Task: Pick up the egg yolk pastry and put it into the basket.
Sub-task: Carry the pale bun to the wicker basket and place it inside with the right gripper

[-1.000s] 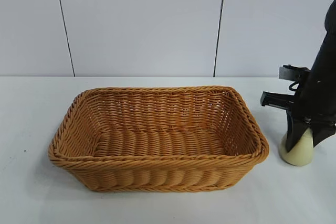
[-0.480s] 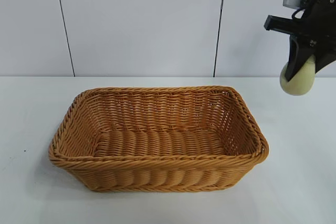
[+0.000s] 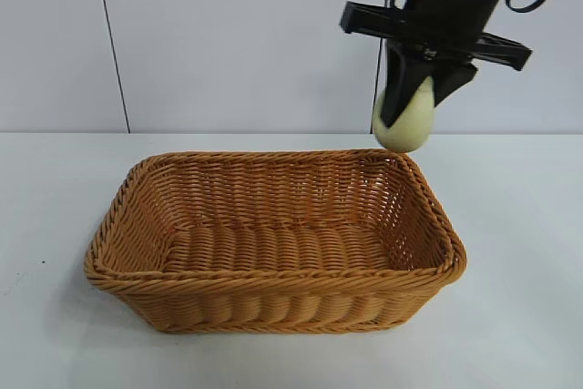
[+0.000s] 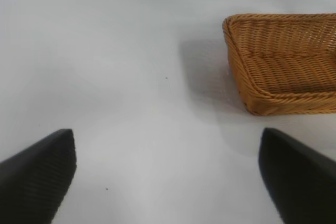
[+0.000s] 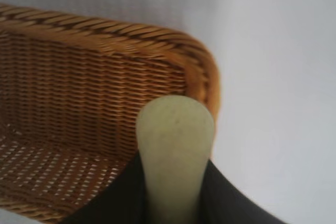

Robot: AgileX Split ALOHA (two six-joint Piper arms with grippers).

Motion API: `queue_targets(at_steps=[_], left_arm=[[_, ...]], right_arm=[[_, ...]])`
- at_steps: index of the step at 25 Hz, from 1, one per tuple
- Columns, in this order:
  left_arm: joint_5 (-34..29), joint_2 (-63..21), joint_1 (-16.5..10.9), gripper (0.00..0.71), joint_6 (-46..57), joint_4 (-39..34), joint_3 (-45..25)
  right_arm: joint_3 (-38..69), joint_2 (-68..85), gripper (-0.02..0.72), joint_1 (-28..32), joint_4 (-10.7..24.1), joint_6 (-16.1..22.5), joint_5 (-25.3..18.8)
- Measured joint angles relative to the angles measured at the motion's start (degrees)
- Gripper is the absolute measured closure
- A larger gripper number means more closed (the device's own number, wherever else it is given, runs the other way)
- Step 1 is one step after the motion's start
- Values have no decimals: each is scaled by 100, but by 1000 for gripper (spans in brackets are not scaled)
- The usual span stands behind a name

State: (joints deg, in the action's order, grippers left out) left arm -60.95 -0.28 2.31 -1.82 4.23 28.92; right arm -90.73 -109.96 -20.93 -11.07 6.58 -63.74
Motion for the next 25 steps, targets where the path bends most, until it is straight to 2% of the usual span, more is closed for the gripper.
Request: queue_targets(at_steps=[5, 10, 15, 22, 25], left_arm=[[0, 0, 0, 14, 0, 0, 0], [0, 0, 0, 14, 0, 0, 0], [0, 0, 0, 14, 0, 0, 0], [0, 0, 0, 14, 0, 0, 0], [0, 0, 0, 14, 0, 0, 0]], right_arm=[[0, -26, 580, -769, -23, 154, 379], [0, -290, 580, -1217, -29, 286, 625], [0, -713, 580, -1266, 43, 366, 912], [0, -1295, 576, -1266, 81, 384, 951], [0, -1339, 512, -1266, 87, 384, 969]])
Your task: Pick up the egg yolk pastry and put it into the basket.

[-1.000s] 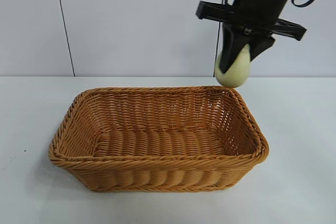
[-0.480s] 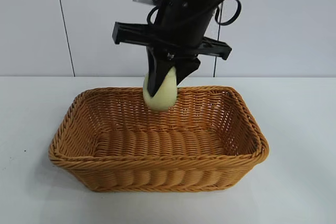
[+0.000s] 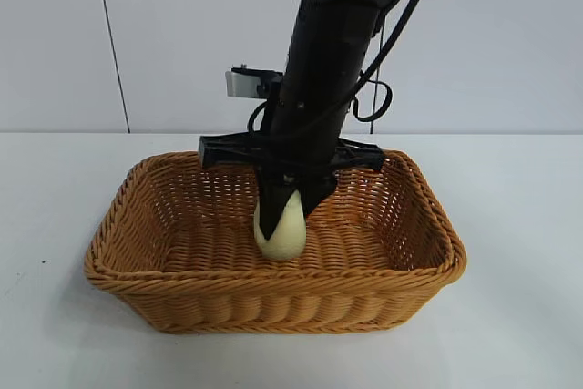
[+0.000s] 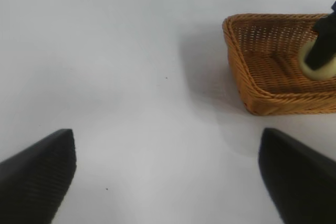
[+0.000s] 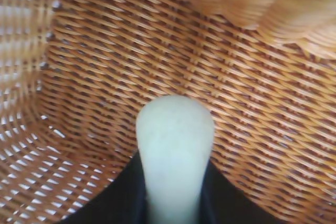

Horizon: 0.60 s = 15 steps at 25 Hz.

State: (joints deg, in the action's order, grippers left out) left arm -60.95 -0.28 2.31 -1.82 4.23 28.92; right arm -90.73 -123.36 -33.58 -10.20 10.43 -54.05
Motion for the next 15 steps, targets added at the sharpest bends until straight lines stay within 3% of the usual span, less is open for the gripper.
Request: queue_targets(at_steps=[6, 8, 15], left_arm=[[0, 0, 0, 14, 0, 0, 0], [0, 0, 0, 14, 0, 0, 0], [0, 0, 0, 14, 0, 0, 0]], right_arm=[[0, 0, 150, 0, 0, -76, -128], [-27, 0, 71, 0, 70, -173, -200], [-757, 100, 21, 0, 638, -188, -1073]])
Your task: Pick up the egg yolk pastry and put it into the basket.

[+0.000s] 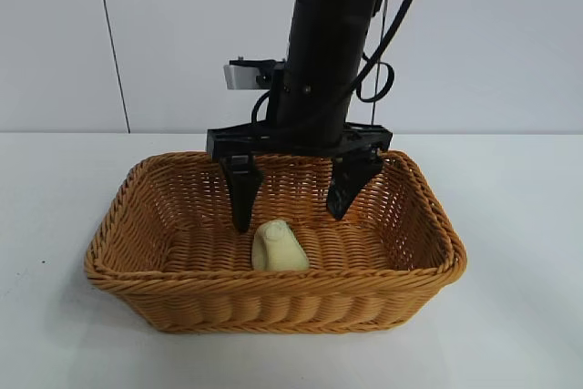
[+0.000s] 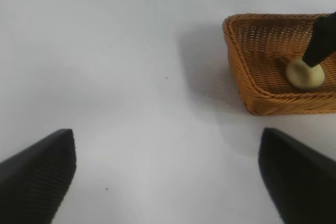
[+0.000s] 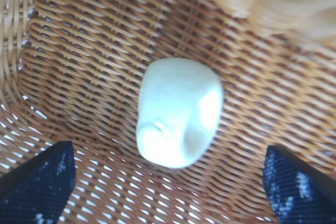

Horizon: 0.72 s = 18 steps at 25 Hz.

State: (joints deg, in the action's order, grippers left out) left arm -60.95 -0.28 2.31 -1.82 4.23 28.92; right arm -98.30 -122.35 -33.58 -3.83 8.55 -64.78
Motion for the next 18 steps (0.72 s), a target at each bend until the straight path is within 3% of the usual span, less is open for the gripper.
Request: queue_targets(at_steps=[3, 9, 13, 18], left_arm=[[0, 0, 0, 14, 0, 0, 0], [0, 0, 0, 14, 0, 0, 0], [0, 0, 0, 14, 0, 0, 0], [0, 0, 0, 14, -4, 0, 0]], right_arm=[[-495, 81, 21, 0, 383, 112, -386], [-1040, 161, 20, 17, 1098, 466, -427], [-1058, 163, 20, 343, 1198, 489, -457], [-1060, 163, 20, 1280, 1244, 473, -468]])
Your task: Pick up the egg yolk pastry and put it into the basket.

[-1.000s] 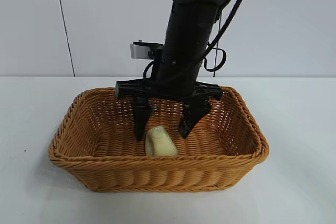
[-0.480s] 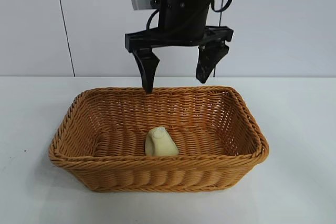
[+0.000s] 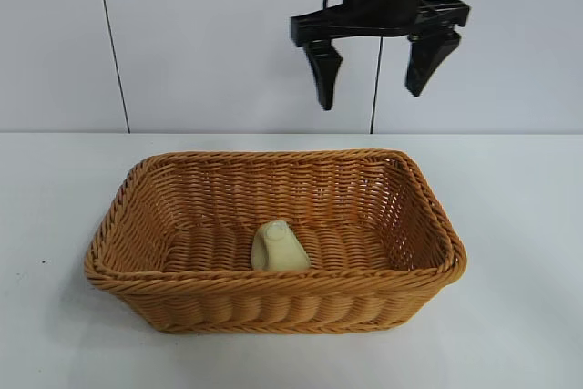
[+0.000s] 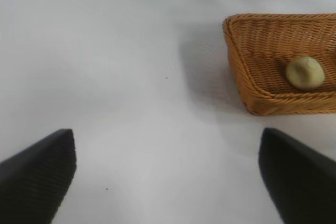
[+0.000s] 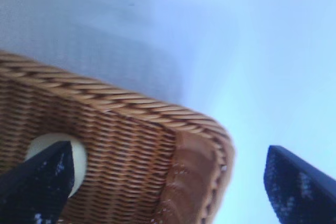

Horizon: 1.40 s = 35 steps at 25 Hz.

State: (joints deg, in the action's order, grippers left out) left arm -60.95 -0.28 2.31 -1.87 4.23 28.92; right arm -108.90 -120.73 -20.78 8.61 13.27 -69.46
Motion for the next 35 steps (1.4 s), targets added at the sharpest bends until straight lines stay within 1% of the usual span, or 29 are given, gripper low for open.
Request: queue_targets(at_steps=[6, 10, 13, 17, 20, 24, 27, 33, 35], left_arm=[[0, 0, 0, 14, 0, 0, 0], [0, 0, 0, 14, 0, 0, 0], [0, 0, 0, 14, 0, 5, 0], [0, 0, 0, 14, 0, 5, 0], [0, 0, 0, 14, 0, 5, 0], [0, 0, 0, 14, 0, 5, 0], [0, 0, 0, 14, 0, 5, 0], [0, 0, 0, 14, 0, 5, 0], [0, 0, 0, 14, 0, 0, 0]], right_arm=[[-5, 0, 20, 1130, 38, -142, -4], [-5, 0, 20, 1660, 27, -174, -43], [-5, 0, 20, 1847, -77, -211, -43], [-5, 15, 20, 1867, -200, -422, -44], [147, 154, 20, 1867, -221, -458, -44], [866, 683, 20, 1867, -221, -458, -39], [1740, 1258, 20, 1867, -228, -460, -39], [3612, 2805, 20, 1867, -467, -512, -39], [4157, 3409, 20, 1867, -527, -596, -39]])
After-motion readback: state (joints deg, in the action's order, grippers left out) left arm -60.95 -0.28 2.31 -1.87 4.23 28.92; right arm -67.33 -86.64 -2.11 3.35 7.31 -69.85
